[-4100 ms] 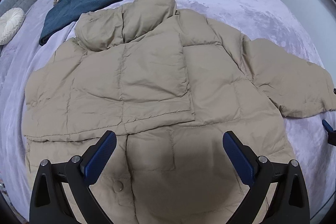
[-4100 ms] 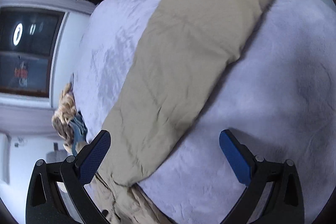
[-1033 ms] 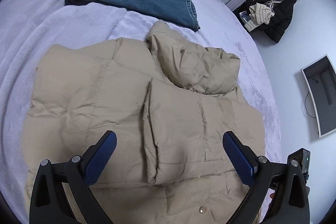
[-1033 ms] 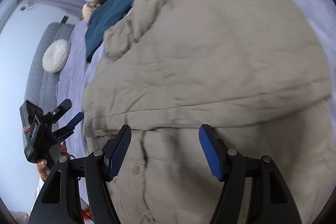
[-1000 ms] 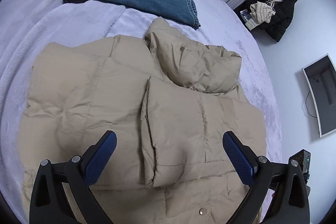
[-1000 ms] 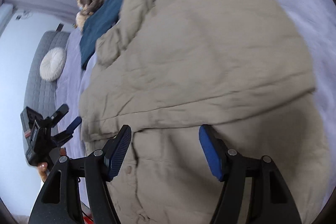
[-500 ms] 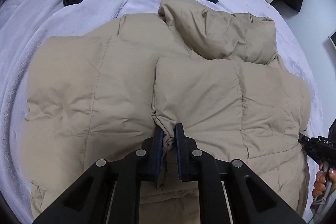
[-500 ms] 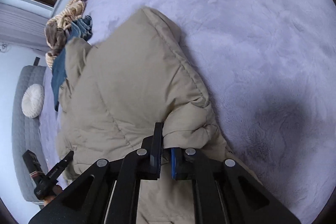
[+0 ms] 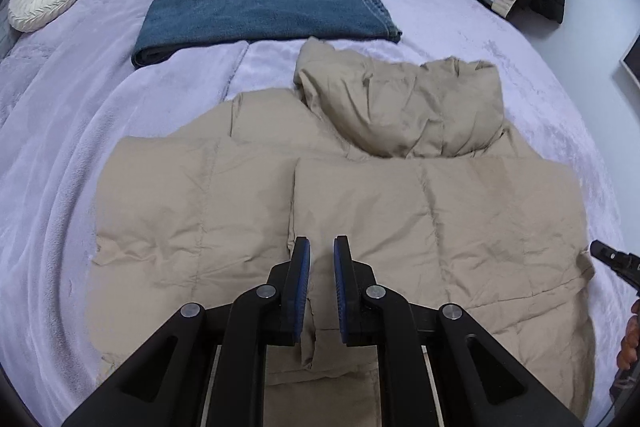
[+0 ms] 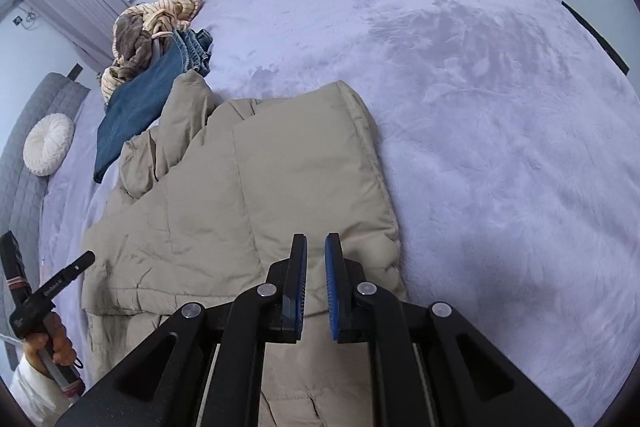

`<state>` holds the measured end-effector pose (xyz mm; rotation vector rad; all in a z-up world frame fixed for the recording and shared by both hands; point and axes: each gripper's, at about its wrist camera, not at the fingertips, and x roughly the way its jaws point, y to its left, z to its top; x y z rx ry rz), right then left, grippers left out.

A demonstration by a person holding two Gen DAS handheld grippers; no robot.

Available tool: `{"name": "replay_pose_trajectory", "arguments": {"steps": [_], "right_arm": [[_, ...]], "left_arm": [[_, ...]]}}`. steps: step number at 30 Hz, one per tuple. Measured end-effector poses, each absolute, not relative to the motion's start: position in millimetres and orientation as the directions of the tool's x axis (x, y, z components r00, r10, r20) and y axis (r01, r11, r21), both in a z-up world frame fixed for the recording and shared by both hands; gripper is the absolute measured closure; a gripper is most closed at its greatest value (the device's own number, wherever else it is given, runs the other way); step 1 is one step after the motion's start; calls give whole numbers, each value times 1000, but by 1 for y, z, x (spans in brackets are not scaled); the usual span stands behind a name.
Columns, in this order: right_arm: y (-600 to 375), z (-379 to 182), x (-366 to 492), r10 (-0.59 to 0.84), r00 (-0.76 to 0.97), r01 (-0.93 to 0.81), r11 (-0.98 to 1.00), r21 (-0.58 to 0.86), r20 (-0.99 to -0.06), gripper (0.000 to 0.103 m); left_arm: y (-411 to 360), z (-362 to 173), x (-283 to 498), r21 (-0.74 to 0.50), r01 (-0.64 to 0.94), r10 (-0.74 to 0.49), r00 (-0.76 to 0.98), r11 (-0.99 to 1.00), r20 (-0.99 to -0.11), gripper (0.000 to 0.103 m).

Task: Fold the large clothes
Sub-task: 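Smooth the folded side flat with the right tool and withdraw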

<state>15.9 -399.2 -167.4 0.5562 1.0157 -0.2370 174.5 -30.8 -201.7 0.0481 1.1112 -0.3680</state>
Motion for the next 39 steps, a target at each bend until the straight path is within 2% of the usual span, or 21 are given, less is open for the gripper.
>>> {"name": "replay_pose_trajectory", "arguments": {"steps": [2, 5, 8, 19, 33, 36, 38, 39], "right_arm": [[-396, -180, 28, 66, 493, 431, 847, 310, -867, 93], [-392, -210, 39, 66, 428, 424, 866, 265, -902, 93], [-394, -220, 38, 65, 431, 411, 874, 260, -900, 93], [-397, -200, 20, 60, 406, 412, 879, 241, -912, 93], [-388, -178, -28, 109, 338, 418, 872, 253, -935, 89], [-383, -173, -36, 111, 319, 414, 877, 244, -941, 86], [-380, -168, -41, 115, 315, 405, 882, 243, -942, 81], [-379, -166, -42, 115, 313, 401, 884, 241, -943, 76]], "left_arm": [[-38, -228, 177, -88, 309, -203, 366, 947, -908, 89], [-36, -242, 178, -112, 296, -221, 366, 949, -904, 89], [-40, -242, 180, -84, 308, -200, 367, 948, -908, 89], [-17, -209, 158, -35, 244, -130, 384, 969, -914, 89], [-6, -181, 85, -47, 188, -106, 317, 981, -942, 89], [-9, -174, 75, -42, 190, -101, 311, 981, -945, 89], [-10, -169, 69, -41, 192, -100, 309, 981, -946, 89], [-10, -166, 66, -38, 193, -98, 310, 981, -946, 89]]}}
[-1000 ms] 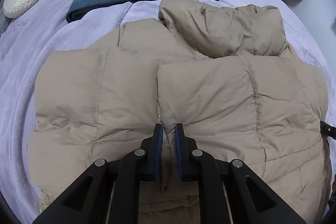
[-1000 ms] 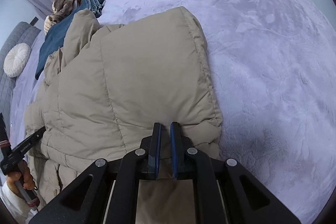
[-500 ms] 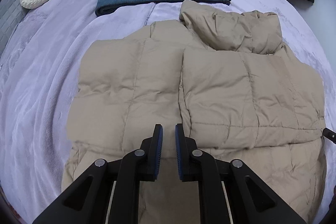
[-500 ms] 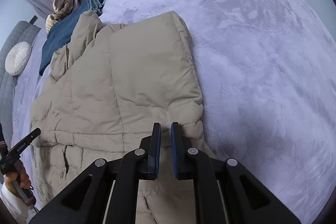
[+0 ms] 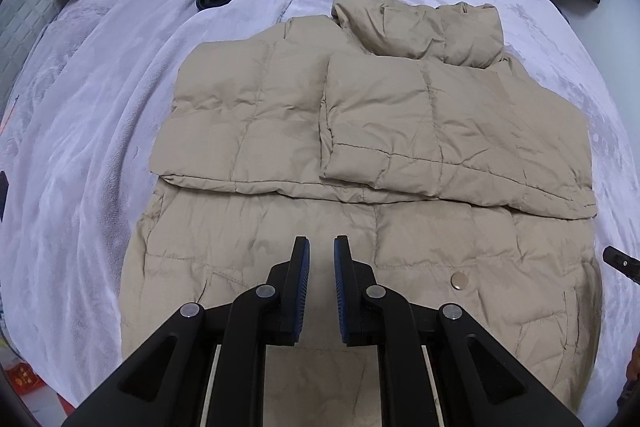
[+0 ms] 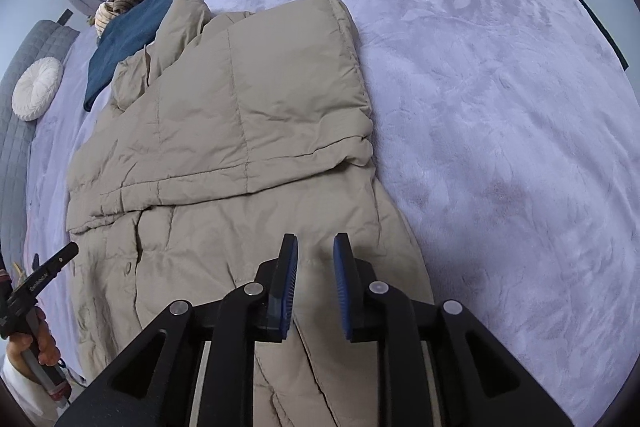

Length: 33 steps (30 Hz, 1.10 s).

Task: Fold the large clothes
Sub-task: 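Smooth the folded side flat with the right tool and withdraw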

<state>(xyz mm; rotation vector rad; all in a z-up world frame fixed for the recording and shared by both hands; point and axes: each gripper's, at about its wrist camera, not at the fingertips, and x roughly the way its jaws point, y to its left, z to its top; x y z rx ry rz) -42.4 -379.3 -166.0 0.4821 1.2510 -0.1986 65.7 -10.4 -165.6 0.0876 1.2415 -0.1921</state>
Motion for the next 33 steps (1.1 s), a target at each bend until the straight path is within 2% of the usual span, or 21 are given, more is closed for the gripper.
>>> {"name": "replay_pose_trajectory", "arguments": {"steps": [1, 3, 10, 11, 12, 13, 15, 20, 23, 25, 28, 33], "right_arm": [[-378, -162, -45, 113, 313, 398, 886, 239, -943, 69], [-376, -156, -49, 114, 318, 392, 888, 240, -941, 62], [-371, -137, -63, 129, 317, 375, 893, 249, -940, 59], [-370, -135, -64, 130, 317, 370, 895, 249, -939, 58], [-369, -133, -66, 132, 318, 365, 897, 249, -939, 57], [-369, -131, -68, 136, 318, 359, 899, 252, -938, 57], [-367, -127, -72, 141, 319, 347, 903, 254, -937, 56], [-362, -121, -80, 146, 316, 311, 918, 248, -937, 54], [-358, -118, -86, 148, 314, 291, 925, 244, -938, 46], [-356, -115, -90, 150, 316, 289, 926, 245, -937, 35], [-352, -110, -98, 162, 333, 288, 921, 264, -929, 24], [-344, -109, -112, 149, 337, 312, 914, 260, -930, 23]], "left_arm": [[-11, -162, 62, -37, 194, -97, 310, 980, -946, 89], [-12, -157, 57, -43, 198, -103, 303, 979, -947, 89], [-12, -145, 34, -55, 182, -105, 273, 982, -956, 89], [-11, -144, 30, -57, 177, -104, 271, 983, -957, 74], [-11, -141, 26, -55, 170, -101, 272, 984, -957, 50], [-10, -138, 21, -40, 150, -82, 285, 988, -955, 0], [-9, -126, 10, -16, 125, -59, 344, 992, -937, 1], [-8, -116, -10, 20, 114, -23, 362, 993, -932, 1], [-3, -112, -23, 4, 109, -35, 357, 994, -933, 1], [1, -112, -31, -26, 118, -64, 334, 993, -940, 1], [6, -114, -42, -32, 117, -67, 318, 993, -946, 1], [19, -122, -55, -47, 121, -81, 295, 992, -952, 1]]}}
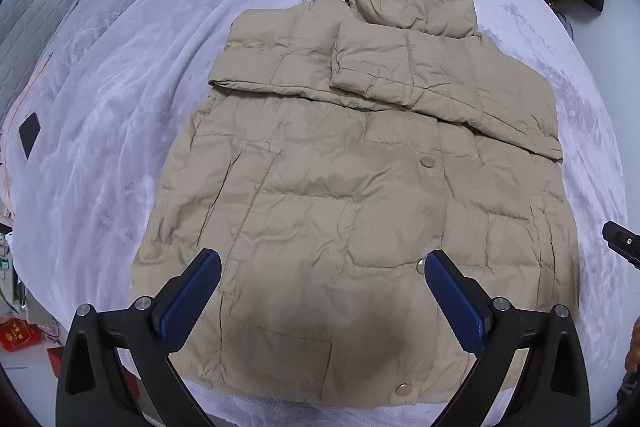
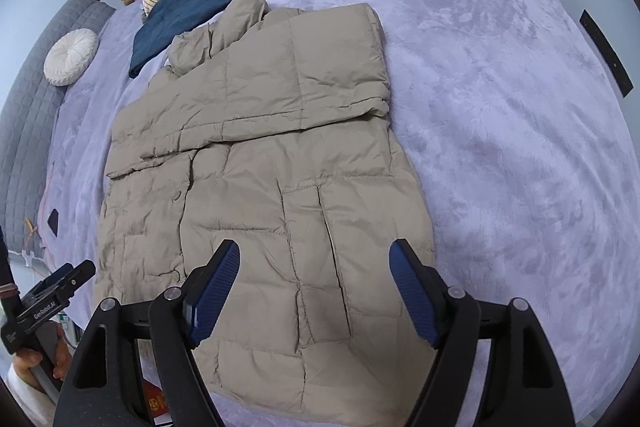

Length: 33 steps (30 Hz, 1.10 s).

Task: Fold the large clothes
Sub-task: 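Smooth the folded side flat with the right tool and withdraw, then grasp the jacket hem with both tools and fold it up toward the collar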

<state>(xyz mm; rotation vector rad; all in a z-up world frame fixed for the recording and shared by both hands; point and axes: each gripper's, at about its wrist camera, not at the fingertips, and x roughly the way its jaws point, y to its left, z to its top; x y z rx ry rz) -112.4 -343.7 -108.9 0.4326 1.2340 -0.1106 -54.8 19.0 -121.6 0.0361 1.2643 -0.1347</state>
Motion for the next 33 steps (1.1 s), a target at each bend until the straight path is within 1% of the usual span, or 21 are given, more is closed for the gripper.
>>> {"name": "replay_pose_trajectory", "arguments": {"steps": [5, 17, 26, 33], "right_arm": [[-332, -117, -133, 130, 330, 353, 902, 250, -935, 21], [-321, -149, -227, 200, 321, 568, 742, 357, -926, 20], [-318, -172, -276, 273, 391, 652, 592, 474, -879, 18], [-317, -190, -297, 298, 456, 694, 471, 545, -839, 18]], "left_arm": [[42, -134, -69, -57, 140, -94, 268, 988, -959, 1], [119, -163, -109, -94, 99, -113, 203, 991, -973, 1], [168, -182, -132, -220, 7, -219, 150, 975, -964, 1], [198, -201, -151, -358, -74, -351, 93, 931, -932, 1]]}}
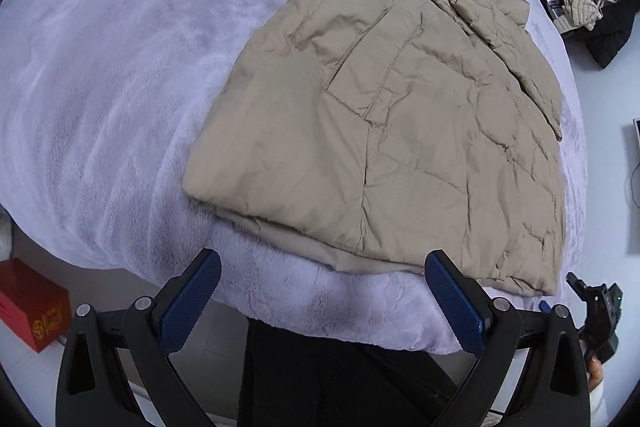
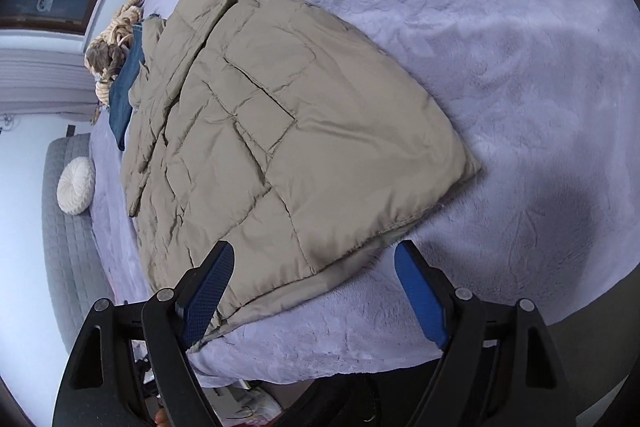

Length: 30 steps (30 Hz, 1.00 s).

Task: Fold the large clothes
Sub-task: 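Grasp the jacket hem with both tools and fold it up toward the collar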

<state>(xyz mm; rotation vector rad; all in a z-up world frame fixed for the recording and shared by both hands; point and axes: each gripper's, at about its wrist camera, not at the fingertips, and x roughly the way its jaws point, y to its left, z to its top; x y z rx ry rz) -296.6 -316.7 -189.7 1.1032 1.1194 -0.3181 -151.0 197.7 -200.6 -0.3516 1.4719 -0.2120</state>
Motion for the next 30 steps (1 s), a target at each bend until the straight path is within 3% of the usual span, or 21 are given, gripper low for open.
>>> {"name": "replay_pose_trajectory", "arguments": {"steps": [7, 13, 15, 16, 17, 18, 19, 20, 21, 23, 24, 25, 30], "right_arm": [[-318, -226, -310, 395, 476, 751, 281, 597, -786, 18], [-316, -244, -298, 437, 569, 716, 152, 681, -696, 18], [-314, -246, -292, 437, 587, 709, 128, 693, -681, 18], [-313, -247, -290, 442, 590, 709, 118, 696, -676, 18], [-311, -247, -288, 448, 592, 707, 111, 699, -670, 18], [-310, -246, -286, 453, 596, 702, 107, 704, -663, 18], [-309, -245, -286, 454, 598, 699, 107, 707, -660, 18], [-308, -243, -286, 450, 599, 699, 109, 707, -662, 18], [-307, -241, -285, 444, 601, 700, 109, 706, -665, 23], [-308, -239, -284, 442, 610, 695, 100, 712, -658, 51], [-309, -239, -283, 445, 606, 697, 102, 710, -659, 79], [-311, -238, -281, 440, 593, 707, 118, 698, -675, 93], [-317, -203, -257, 401, 571, 670, 278, 689, -717, 96]], "left_arm": [[191, -225, -142, -488, -120, -482, 74, 865, -873, 1], [170, -237, -115, -521, -141, -510, 106, 842, -854, 3], [166, -238, -108, -523, -143, -511, 118, 840, -852, 24], [163, -239, -105, -518, -139, -506, 114, 844, -855, 42], [162, -238, -102, -513, -130, -501, 116, 849, -858, 69], [161, -237, -100, -511, -117, -499, 118, 852, -859, 81], [163, -233, -99, -514, -106, -501, 126, 851, -856, 88], [166, -228, -98, -518, -98, -503, 143, 850, -852, 88], [167, -221, -97, -522, -83, -505, 161, 849, -848, 88], [170, -207, -94, -522, -46, -506, 188, 851, -842, 90], [171, -201, -93, -520, -32, -505, 195, 853, -841, 90], [171, -194, -92, -519, -18, -505, 204, 854, -839, 90], [166, -152, -75, -492, 49, -486, 267, 869, -832, 90]]}}
